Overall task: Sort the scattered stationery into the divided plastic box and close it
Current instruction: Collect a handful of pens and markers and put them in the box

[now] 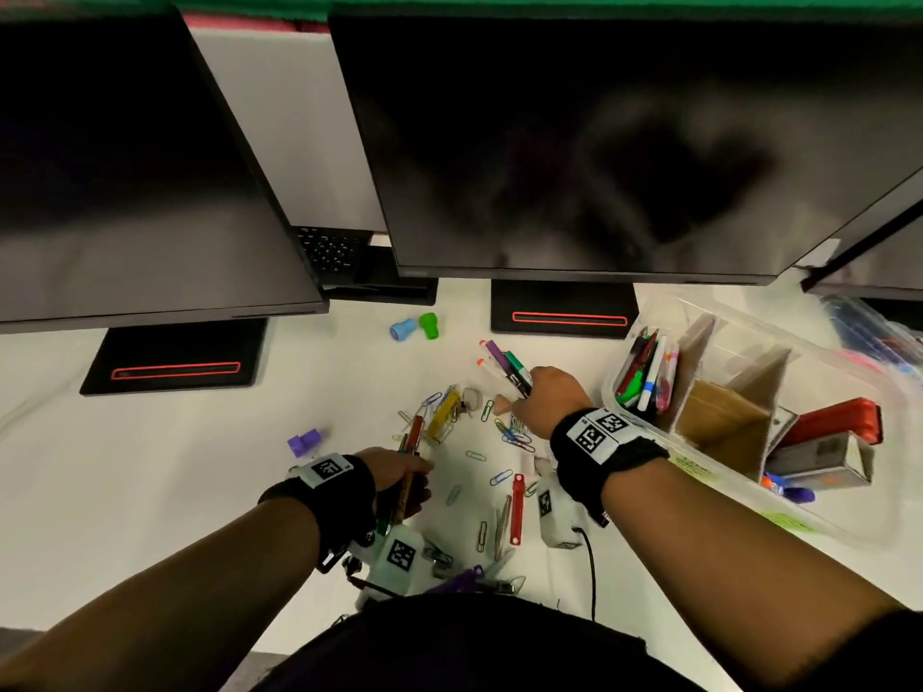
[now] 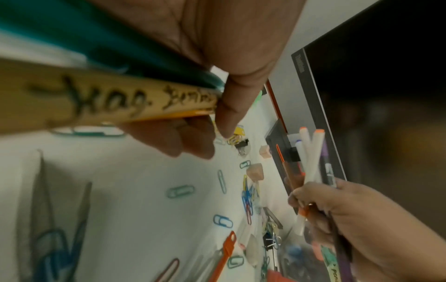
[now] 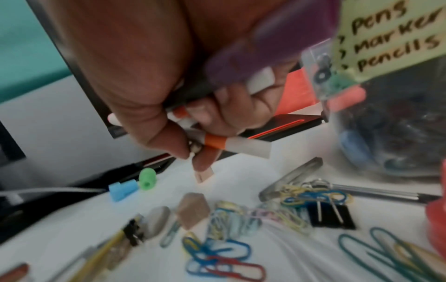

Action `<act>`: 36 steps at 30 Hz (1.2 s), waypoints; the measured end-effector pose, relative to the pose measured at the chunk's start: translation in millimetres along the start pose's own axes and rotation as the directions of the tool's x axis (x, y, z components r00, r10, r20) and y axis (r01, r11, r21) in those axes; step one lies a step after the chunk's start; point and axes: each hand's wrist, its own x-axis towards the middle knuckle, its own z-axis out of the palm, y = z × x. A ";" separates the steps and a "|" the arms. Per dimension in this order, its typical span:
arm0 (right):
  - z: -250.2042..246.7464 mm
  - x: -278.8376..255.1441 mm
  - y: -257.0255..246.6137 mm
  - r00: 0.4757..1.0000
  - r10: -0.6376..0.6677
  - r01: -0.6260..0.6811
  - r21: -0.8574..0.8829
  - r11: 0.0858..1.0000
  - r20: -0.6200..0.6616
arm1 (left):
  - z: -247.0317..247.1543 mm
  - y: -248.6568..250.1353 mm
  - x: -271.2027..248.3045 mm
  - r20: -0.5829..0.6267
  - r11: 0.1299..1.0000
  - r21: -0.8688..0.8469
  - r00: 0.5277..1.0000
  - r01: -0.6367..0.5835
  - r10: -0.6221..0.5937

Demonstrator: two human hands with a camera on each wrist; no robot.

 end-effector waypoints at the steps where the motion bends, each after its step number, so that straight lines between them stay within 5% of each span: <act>1: -3.7 -3.3 -1.8 1.000 0.006 -0.006 0.053 0.999 -0.005 | 2.2 1.7 -1.4 0.011 1.000 0.014 1.000 0.003 -0.003; 4: -19.4 -11.4 -0.1 0.996 0.059 -0.035 0.316 0.948 -0.066 | 10.1 17.1 -6.8 0.028 0.997 0.061 0.999 -0.037 0.036; 8: -44.3 -22.0 5.9 0.993 0.086 -0.011 0.653 0.757 -0.083 | 27.5 57.7 -18.4 0.037 0.977 0.113 0.984 -0.179 0.176; 13: -71.8 -26.1 28.0 0.961 0.219 0.032 0.855 0.517 -0.169 | 62.4 103.0 -34.9 0.078 0.931 0.167 0.945 -0.325 0.317; 17: -88.0 -28.9 60.2 0.908 0.417 -0.061 0.970 0.237 -0.045 | 100.1 118.7 -49.0 0.162 0.884 0.238 0.913 -0.404 0.374; 23: -89.1 -29.1 85.5 0.894 0.448 -0.186 0.916 0.355 0.008 | 146.6 132.9 -67.6 0.230 0.856 0.223 0.878 -0.467 0.419; 26: -90.1 -25.4 84.8 0.920 0.390 -0.197 0.834 0.515 -0.024 | 168.5 143.0 -76.7 0.268 0.842 0.192 0.852 -0.504 0.450; 32: -94.5 -31.1 104.0 0.926 0.342 -0.078 0.806 0.587 -0.159 | 206.2 155.5 -78.8 0.277 0.806 0.208 0.824 -0.554 0.495; 36: -91.5 -46.7 120.6 0.934 0.264 0.025 0.782 0.623 -0.241 | 223.1 159.9 -73.0 0.280 0.705 0.404 0.812 -0.583 0.512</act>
